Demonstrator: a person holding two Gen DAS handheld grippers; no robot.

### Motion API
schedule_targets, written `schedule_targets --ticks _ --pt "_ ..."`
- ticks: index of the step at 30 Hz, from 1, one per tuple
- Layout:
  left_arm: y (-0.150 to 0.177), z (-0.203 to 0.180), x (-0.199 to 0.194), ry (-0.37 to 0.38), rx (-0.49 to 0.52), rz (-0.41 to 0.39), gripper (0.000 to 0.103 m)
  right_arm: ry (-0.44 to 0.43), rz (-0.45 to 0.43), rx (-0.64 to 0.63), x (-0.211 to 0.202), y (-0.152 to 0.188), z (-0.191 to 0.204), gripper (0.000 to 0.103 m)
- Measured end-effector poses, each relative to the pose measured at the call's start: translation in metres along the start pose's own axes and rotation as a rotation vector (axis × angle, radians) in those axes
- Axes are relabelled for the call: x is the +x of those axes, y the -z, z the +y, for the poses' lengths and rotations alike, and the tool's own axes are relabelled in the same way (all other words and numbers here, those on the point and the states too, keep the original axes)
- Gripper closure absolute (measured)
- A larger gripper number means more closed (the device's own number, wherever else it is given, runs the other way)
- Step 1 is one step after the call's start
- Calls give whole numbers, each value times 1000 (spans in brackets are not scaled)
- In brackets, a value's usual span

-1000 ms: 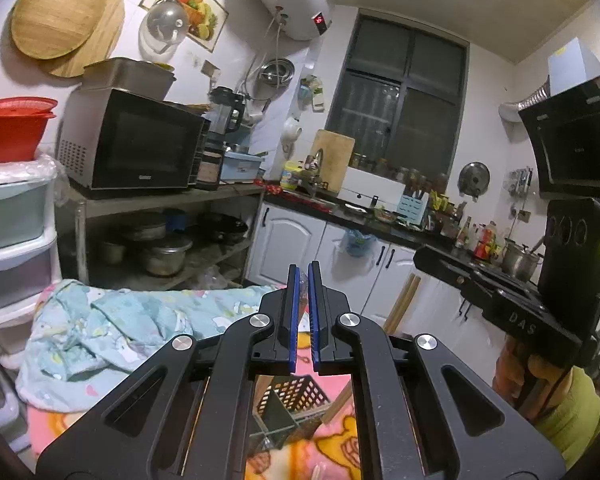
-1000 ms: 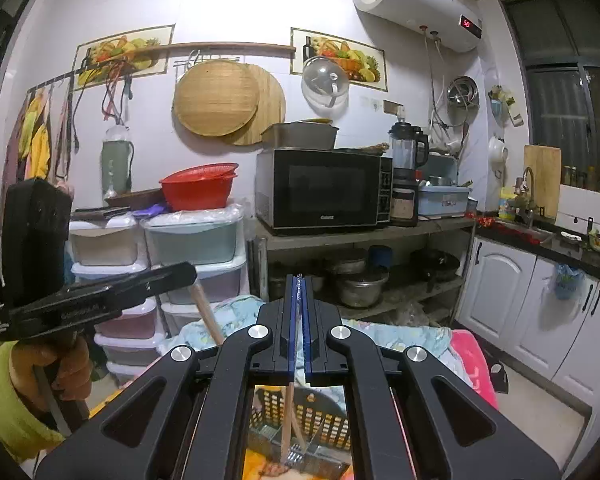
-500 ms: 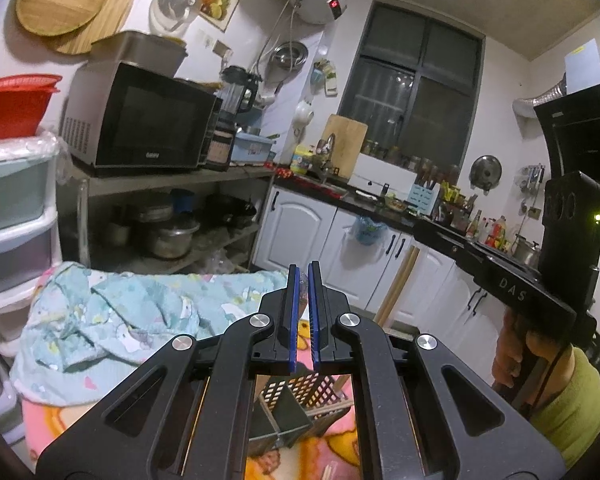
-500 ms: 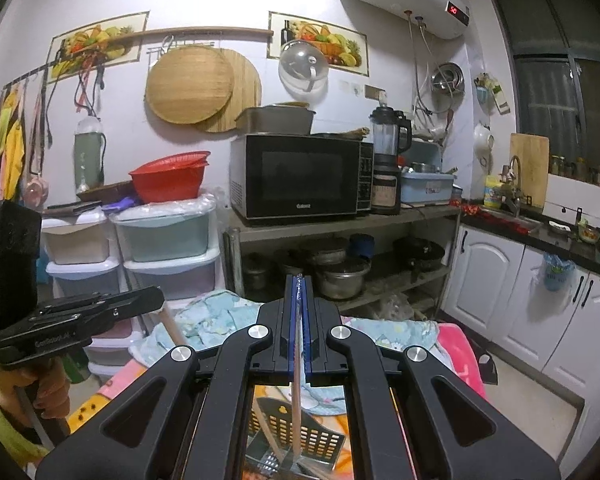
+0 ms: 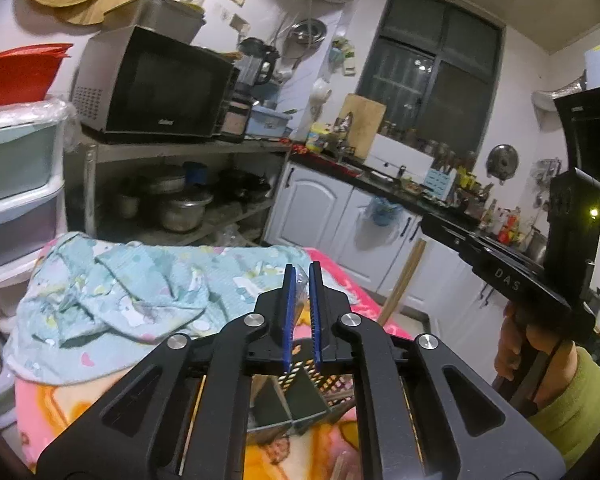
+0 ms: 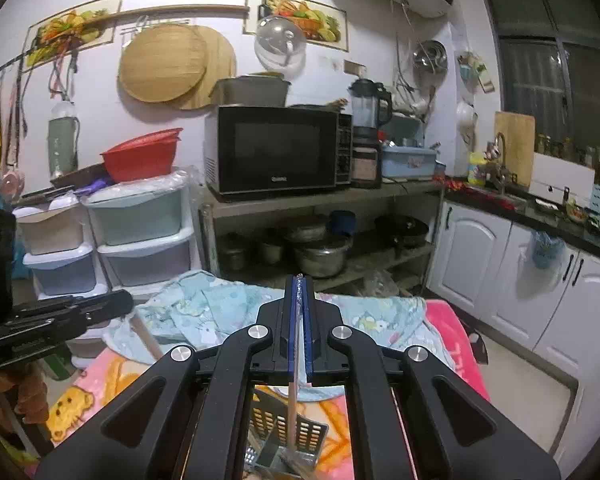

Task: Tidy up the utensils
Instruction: 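Open both tools to release the chopsticks into the caddy, then withdraw both open tools from the caddy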

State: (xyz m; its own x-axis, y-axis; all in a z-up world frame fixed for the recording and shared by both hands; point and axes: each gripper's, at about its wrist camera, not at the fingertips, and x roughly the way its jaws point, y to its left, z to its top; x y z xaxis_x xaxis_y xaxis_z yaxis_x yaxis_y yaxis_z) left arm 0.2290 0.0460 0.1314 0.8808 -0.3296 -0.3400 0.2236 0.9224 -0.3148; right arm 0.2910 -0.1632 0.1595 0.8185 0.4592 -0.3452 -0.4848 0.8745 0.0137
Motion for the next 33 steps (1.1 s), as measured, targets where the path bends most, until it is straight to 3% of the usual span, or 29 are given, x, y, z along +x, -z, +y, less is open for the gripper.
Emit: schedule_targets --ticks 1,3,6,9,16,23,33 --pt "1 1 0 -2 -5 2 81 2 7 5 1 2 -2 97" --pt "3 4 -1 -17 -10 4 63 12 16 16 1 6 -4 79" --pt "6 7 -6 -28 -12 -1 59 11 23 40 -2 13 -9 71" --pt "9 9 -12 -45 -20 -8 47 17 32 51 -8 21 -13 62" --pt "16 16 -32 -87 -40 -34 14 36 54 62 -26 41 -15 57" --pt "25 23 -55 -118 -70 -57 11 41 58 83 -49 62 -15 48" --pt "45 38 -77 -157 -122 -60 11 31 81 95 -66 83 -11 45"
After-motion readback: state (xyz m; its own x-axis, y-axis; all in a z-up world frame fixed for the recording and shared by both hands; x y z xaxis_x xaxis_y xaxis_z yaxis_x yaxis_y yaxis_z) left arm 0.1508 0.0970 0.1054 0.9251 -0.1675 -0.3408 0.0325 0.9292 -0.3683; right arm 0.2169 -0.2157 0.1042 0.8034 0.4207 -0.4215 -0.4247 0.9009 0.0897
